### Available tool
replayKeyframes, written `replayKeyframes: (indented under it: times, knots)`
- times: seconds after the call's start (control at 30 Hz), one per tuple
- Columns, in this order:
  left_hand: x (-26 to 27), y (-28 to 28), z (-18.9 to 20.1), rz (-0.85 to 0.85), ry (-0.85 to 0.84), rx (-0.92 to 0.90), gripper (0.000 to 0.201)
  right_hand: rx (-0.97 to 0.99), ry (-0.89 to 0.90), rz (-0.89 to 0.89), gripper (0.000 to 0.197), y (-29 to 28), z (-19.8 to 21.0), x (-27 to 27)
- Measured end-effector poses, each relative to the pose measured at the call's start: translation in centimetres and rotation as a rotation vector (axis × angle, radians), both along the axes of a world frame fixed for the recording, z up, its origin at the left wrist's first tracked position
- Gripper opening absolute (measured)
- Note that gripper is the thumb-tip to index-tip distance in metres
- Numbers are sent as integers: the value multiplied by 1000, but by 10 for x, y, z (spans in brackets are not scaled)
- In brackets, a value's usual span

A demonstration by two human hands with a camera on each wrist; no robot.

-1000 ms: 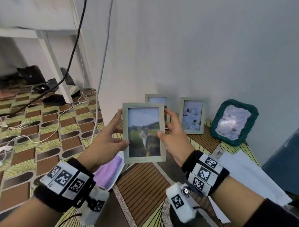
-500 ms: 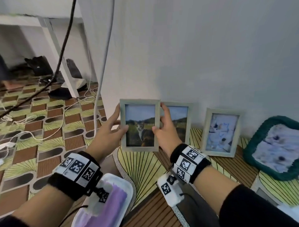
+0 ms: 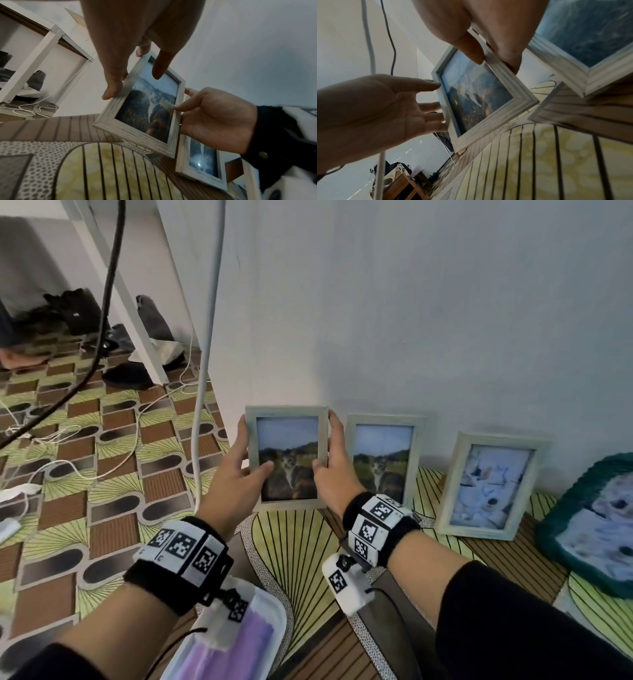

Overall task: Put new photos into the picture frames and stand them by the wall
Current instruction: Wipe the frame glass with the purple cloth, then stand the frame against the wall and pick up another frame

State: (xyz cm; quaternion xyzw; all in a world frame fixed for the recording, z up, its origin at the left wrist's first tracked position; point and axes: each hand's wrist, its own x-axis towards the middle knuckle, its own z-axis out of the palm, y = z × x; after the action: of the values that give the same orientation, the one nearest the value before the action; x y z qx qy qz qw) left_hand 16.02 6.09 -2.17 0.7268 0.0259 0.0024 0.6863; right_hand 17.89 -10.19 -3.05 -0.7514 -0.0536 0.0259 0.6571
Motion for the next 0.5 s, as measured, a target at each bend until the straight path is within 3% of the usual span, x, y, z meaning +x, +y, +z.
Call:
replayKeyframes:
  times: [0.5]
  knots:
    - [-1, -1, -1, 26, 142, 120, 80, -209, 38, 34, 88, -2, 2, -6]
